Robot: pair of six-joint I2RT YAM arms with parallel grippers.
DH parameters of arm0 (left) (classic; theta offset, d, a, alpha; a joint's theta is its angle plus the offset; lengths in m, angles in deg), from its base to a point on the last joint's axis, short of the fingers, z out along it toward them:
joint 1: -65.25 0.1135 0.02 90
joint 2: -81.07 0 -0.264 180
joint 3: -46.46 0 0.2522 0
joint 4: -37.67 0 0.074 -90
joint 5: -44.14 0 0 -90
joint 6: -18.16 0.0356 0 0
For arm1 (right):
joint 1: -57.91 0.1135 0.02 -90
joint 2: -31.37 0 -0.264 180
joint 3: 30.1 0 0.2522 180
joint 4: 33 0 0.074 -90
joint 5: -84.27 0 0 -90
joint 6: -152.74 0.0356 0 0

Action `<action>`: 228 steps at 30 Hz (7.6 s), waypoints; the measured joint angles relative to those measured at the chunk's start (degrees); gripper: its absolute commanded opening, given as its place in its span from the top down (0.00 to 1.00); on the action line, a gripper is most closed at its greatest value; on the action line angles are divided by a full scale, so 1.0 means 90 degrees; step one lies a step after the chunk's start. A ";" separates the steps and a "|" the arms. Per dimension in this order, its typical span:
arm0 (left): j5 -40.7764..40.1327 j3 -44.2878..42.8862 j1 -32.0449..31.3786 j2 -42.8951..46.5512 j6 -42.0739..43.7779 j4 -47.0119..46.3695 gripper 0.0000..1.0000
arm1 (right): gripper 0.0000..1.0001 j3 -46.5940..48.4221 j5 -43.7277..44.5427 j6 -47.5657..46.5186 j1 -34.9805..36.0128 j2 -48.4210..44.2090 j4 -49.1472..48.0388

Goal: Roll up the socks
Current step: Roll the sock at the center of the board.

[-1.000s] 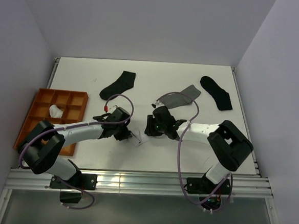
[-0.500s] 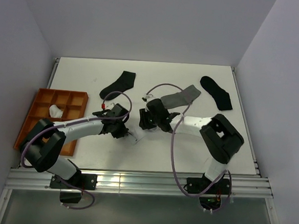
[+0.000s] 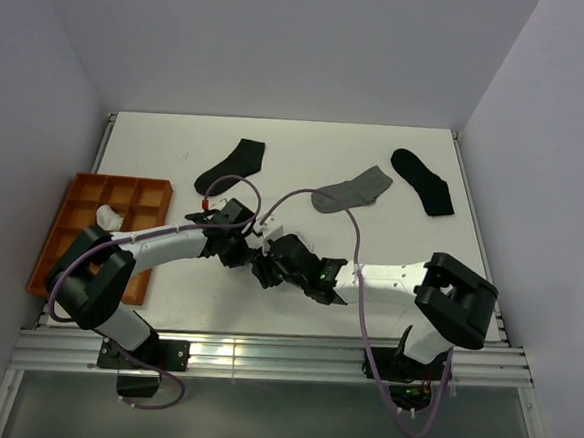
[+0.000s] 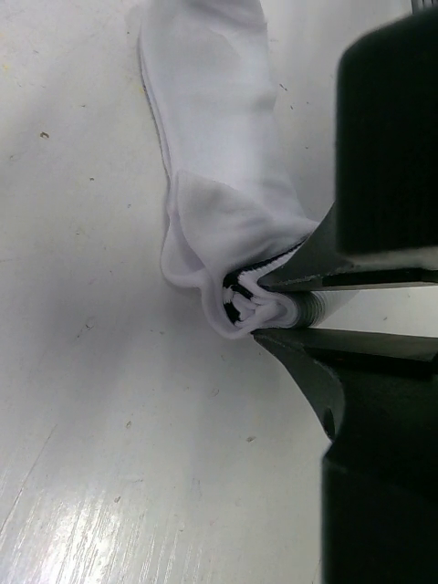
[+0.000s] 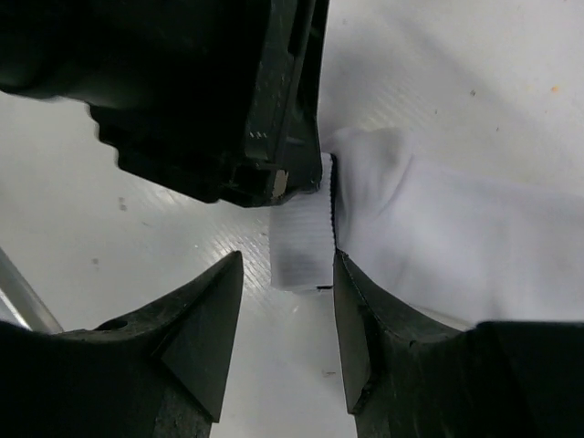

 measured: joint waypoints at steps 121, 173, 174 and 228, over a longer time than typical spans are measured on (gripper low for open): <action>-0.0180 0.0622 -0.0427 0.0199 -0.0027 -0.1382 0.64 | 0.59 0.0588 -0.1503 0.0379 -0.1579 -0.0454 0.1377; 0.0340 0.1433 -0.0522 0.0216 -0.0435 -0.3475 0.44 | 1.00 -0.1457 -0.5965 0.3398 -0.3908 0.1710 -0.2538; 0.0350 0.1396 -0.0522 0.0141 -0.0425 -0.3517 0.46 | 1.00 -0.1450 -0.5986 0.3427 -0.3915 0.1736 -0.2545; 0.0107 -0.0299 -0.0233 -0.0415 0.0141 -0.0597 0.71 | 0.61 0.0362 0.2171 -0.0102 0.0542 0.1209 0.0415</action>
